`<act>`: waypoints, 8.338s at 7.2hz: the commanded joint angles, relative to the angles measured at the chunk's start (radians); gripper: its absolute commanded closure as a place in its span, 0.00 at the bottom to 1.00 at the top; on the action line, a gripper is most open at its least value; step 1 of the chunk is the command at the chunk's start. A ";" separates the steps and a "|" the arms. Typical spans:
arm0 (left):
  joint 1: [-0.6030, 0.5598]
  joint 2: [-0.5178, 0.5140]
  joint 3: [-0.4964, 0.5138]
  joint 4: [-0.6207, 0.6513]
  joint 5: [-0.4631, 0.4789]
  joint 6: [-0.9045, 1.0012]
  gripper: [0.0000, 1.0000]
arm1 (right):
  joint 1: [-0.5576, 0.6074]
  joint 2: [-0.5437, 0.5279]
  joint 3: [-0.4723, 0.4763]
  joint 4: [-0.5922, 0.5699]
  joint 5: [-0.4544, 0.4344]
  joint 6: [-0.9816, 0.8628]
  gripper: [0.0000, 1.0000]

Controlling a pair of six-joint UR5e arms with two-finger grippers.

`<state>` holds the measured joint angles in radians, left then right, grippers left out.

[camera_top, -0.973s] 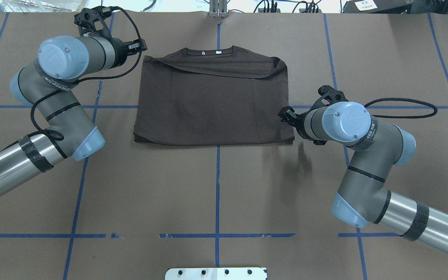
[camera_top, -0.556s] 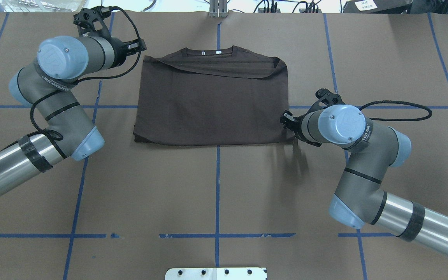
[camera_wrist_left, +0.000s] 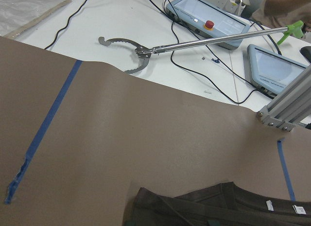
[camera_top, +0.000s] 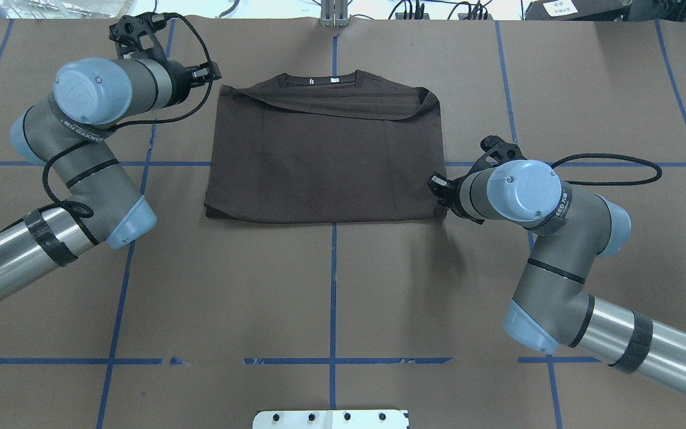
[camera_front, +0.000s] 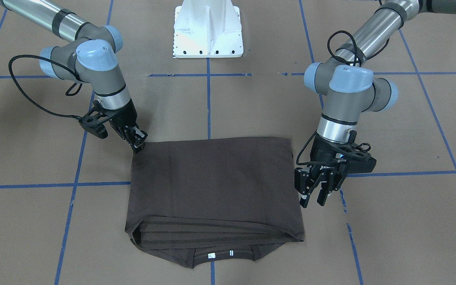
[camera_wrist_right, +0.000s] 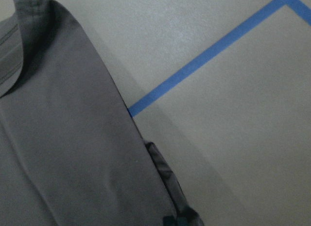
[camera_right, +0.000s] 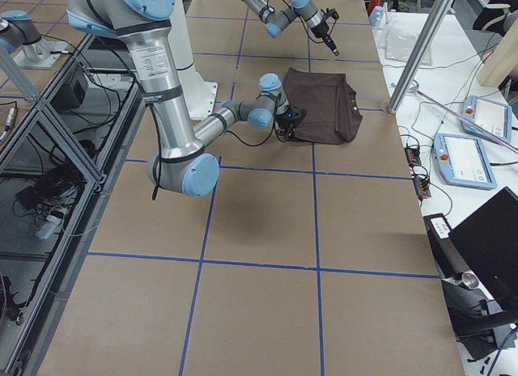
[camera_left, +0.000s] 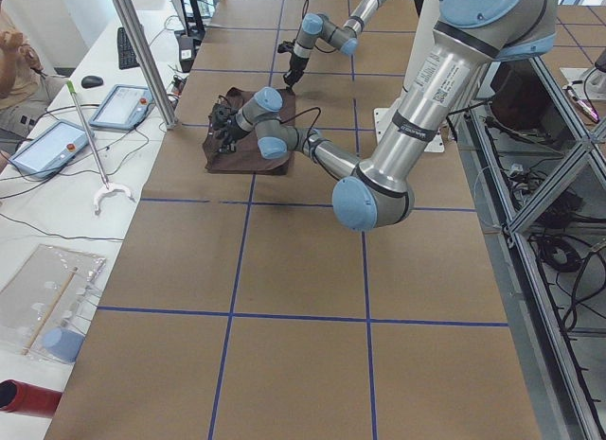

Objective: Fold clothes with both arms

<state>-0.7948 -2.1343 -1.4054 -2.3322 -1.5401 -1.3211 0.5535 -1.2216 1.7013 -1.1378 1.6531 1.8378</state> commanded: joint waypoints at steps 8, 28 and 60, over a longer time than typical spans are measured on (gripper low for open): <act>0.079 0.101 -0.346 0.062 -0.275 -0.206 0.33 | -0.373 -0.354 0.698 -0.226 0.298 0.178 0.00; -0.015 -0.247 0.311 0.032 -0.110 -0.065 1.00 | -0.050 -0.198 0.571 -0.223 0.272 0.164 0.00; -0.011 0.042 -0.198 0.040 -0.322 -0.112 0.39 | -0.280 0.152 0.027 -0.241 -0.067 0.023 1.00</act>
<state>-0.8053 -2.0927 -1.6025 -2.2918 -1.8628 -1.4308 0.2810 -1.0613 1.7251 -1.3794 1.5834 1.8605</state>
